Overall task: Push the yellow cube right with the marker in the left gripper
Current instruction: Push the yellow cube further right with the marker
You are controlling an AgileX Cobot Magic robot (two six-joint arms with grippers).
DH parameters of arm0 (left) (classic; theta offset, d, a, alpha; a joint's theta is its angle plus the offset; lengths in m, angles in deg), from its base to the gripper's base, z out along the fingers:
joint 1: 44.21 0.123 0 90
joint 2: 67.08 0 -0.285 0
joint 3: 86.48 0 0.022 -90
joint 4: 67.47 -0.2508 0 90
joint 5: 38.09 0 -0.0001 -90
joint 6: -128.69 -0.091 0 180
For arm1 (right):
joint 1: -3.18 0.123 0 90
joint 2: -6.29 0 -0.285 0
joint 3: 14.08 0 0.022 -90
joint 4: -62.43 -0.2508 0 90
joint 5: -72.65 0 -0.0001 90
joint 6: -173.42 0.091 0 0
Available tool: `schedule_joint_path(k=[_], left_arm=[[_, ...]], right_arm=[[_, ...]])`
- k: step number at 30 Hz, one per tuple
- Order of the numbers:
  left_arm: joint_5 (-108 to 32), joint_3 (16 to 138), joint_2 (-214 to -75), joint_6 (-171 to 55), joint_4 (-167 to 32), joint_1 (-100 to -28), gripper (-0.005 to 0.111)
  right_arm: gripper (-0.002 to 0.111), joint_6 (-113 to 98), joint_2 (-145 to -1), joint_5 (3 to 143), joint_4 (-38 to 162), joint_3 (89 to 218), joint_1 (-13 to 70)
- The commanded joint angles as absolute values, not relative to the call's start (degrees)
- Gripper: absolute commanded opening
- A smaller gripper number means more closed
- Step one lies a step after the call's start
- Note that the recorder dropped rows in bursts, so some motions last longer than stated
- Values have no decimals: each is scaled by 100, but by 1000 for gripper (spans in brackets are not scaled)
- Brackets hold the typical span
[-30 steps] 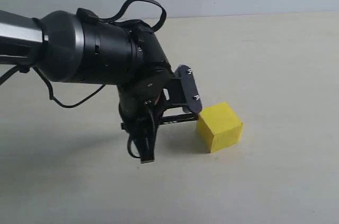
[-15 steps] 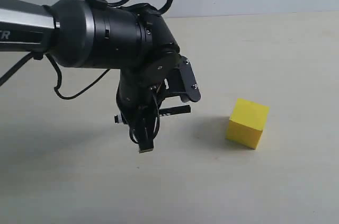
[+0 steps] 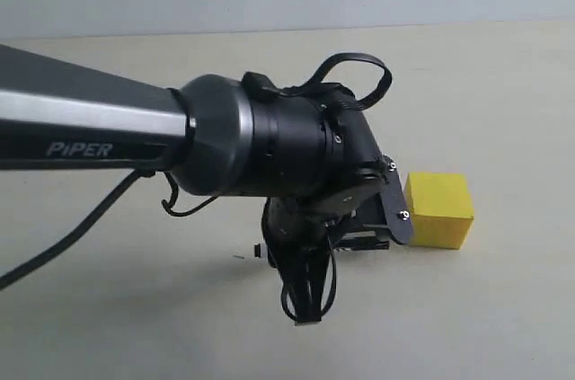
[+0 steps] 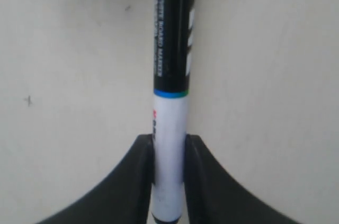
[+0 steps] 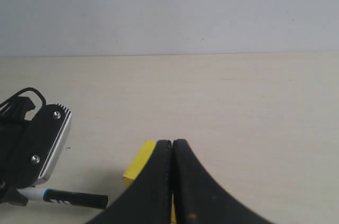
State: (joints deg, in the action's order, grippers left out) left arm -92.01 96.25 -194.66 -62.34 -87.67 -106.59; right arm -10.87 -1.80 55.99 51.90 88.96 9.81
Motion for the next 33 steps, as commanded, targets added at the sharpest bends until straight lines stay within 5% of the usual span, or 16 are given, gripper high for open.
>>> schedule_joint_path(k=[1, 9, 17, 25, 33], left_arm=[[-9275, 9661, -19450, -6065, -9231, -10332, 0], [-8019, 9661, -19450, -6170, -8798, -10703, 0], [-8934, 9661, -19450, -6148, -8894, -10715, 0], [-8210, 9675, -19464, -6325, -8943, -10408, 0], [-8758, 10705, -19983, -6418, -8719, -10420, 0]], right_arm=[[0, -1101, -150, 5628, 5185, 8870, 988], [0, -1101, -150, 5628, 5185, 8870, 988], [0, -1101, -150, 5628, 5185, 8870, 988], [0, -1101, -150, 5628, 5185, 8870, 988], [0, -1101, -150, 5628, 5185, 8870, 988]])
